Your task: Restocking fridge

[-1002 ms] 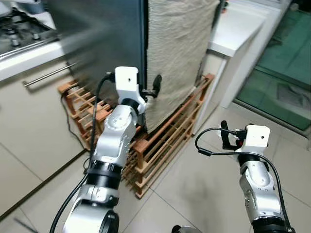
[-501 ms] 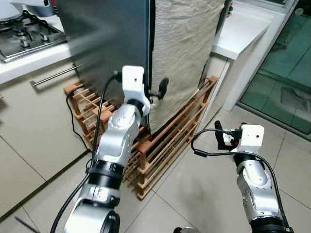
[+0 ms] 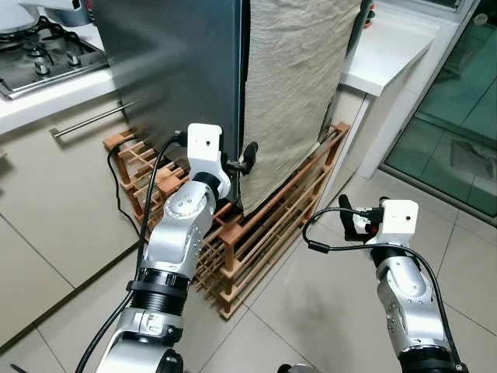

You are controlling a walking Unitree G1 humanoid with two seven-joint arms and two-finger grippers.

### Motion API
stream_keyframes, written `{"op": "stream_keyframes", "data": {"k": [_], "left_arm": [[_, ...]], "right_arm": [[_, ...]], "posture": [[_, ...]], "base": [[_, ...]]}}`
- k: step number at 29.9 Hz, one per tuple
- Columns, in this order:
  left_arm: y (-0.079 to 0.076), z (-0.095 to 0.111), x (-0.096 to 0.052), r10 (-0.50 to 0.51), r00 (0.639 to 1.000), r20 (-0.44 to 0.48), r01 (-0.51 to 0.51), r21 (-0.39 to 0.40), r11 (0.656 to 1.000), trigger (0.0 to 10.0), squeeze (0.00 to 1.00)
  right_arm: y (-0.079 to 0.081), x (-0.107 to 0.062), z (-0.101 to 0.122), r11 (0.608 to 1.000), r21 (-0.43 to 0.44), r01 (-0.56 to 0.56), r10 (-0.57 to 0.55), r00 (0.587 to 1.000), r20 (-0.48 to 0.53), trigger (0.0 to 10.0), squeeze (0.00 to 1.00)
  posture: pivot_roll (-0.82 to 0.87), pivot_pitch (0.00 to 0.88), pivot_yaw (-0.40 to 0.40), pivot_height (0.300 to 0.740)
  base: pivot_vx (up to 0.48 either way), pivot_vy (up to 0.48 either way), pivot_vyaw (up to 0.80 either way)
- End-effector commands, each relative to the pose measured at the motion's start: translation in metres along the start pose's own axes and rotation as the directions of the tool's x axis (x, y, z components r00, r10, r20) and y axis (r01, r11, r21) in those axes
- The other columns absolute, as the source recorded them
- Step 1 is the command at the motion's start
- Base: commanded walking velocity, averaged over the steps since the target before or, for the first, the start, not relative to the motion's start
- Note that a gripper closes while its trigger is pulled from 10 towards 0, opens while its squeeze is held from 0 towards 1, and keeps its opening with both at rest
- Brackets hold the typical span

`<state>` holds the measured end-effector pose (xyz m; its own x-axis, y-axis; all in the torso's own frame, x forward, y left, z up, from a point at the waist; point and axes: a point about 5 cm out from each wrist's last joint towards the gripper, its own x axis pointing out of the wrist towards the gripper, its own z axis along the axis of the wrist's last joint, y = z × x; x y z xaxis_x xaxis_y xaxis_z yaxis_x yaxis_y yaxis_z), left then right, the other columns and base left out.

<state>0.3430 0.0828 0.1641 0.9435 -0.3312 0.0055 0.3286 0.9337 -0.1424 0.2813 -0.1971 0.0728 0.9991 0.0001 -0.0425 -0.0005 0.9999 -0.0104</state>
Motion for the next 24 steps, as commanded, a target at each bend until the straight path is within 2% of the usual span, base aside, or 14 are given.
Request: {"op": "stream_keyframes", "data": {"k": [1, 8, 17, 20, 24], "left_arm": [[-0.006, 0.006, 0.003, -0.033, 0.999, 0.013, 0.033, -0.007, 0.999, 10.0, 0.0], [-0.016, 0.005, 0.002, -0.085, 0.996, 0.007, 0.085, -0.039, 0.996, 10.0, 0.0], [-0.02, 0.01, 0.002, -0.113, 0.993, 0.017, 0.114, -0.068, 0.991, 10.0, 0.0], [-0.024, 0.01, 0.005, -0.136, 0.991, 0.02, 0.137, -0.095, 0.986, 10.0, 0.0], [-0.028, 0.01, 0.009, -0.141, 0.99, 0.021, 0.142, -0.094, 0.985, 10.0, 0.0]], "right_arm": [[-0.001, 0.001, 0.001, 1.0, 0.012, 0.0, 0.0, 1.0, -0.004, 10.0, 0.0], [-0.004, -0.001, 0.0, 1.0, 0.012, 0.0, 0.0, 1.0, -0.009, 10.0, 0.0], [-0.004, -0.001, 0.0, 1.0, 0.014, -0.004, 0.004, 1.0, -0.011, 10.0, 0.0], [-0.003, -0.001, 0.0, 1.0, 0.022, -0.009, 0.009, 1.0, -0.006, 10.0, 0.0], [-0.003, -0.001, 0.0, 1.0, 0.024, -0.009, 0.009, 1.0, -0.006, 10.0, 0.0]], "posture": [[-0.08, 0.0, -0.02, 0.735], [-0.09, 0.0, -0.022, 0.735], [-0.09, 0.0, -0.022, 0.735], [-0.09, 0.0, -0.02, 0.735], [-0.09, 0.0, -0.02, 0.735]], "base": [[0.0, 0.0, 0.0], [0.0, 0.0, 0.0], [0.0, 0.0, 0.0], [0.0, 0.0, 0.0], [0.0, 0.0, 0.0]]}}
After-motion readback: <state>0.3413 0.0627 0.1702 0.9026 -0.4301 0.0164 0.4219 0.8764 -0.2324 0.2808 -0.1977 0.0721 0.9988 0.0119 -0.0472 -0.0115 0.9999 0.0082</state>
